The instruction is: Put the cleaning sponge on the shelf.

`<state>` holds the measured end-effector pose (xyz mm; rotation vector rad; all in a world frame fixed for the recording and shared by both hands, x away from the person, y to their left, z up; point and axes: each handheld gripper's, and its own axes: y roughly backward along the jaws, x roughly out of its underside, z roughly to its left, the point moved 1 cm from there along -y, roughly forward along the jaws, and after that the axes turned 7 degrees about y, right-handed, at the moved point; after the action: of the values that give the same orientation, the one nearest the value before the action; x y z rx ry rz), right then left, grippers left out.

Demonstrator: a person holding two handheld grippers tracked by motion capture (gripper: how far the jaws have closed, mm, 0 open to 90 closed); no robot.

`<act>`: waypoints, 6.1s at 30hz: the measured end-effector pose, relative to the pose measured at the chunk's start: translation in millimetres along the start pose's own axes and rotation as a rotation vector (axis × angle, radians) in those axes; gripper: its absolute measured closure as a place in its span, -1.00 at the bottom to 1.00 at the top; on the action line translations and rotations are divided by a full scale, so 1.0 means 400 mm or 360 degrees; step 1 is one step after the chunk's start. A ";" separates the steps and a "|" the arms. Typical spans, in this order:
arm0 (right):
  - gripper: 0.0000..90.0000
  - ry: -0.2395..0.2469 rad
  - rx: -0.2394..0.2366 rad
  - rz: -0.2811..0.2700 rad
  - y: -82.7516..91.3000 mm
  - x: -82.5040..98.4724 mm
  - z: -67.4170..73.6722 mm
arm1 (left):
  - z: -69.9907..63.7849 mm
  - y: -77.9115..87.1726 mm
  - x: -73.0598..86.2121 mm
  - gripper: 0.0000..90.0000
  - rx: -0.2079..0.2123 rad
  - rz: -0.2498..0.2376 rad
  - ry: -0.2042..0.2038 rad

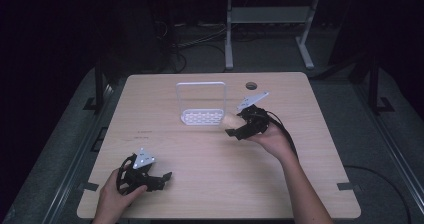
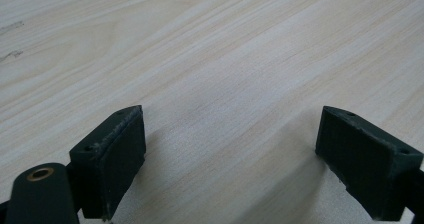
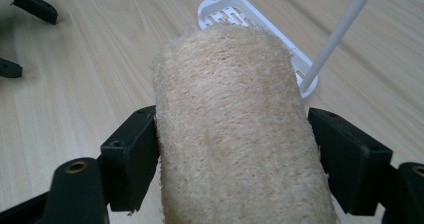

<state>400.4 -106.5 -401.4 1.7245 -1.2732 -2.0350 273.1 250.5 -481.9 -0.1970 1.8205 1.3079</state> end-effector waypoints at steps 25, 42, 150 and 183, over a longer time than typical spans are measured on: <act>-0.48 0.0018 -0.0022 -0.0001 -0.062 -0.057 -0.001 | 0.000 0.000 0.000 -0.74 -0.0001 -0.0004 -0.0001; -0.47 0.0039 -0.0032 -0.0008 -0.127 -0.118 -0.002 | 0.000 0.000 0.000 -0.74 -0.0001 -0.0003 0.0003; 0.45 0.0085 -0.0056 -0.0066 -0.194 -0.177 0.031 | -0.001 -0.001 0.001 -0.74 0.0000 -0.0003 0.0005; 0.99 0.0031 0.0007 0.0111 -0.257 -0.091 -0.016 | -0.001 -0.001 0.001 -0.74 0.0000 -0.0005 0.0004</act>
<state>455.5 -23.5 -446.6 1.6729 -1.3139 -1.9736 273.0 250.3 -482.2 -0.2016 1.8216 1.3060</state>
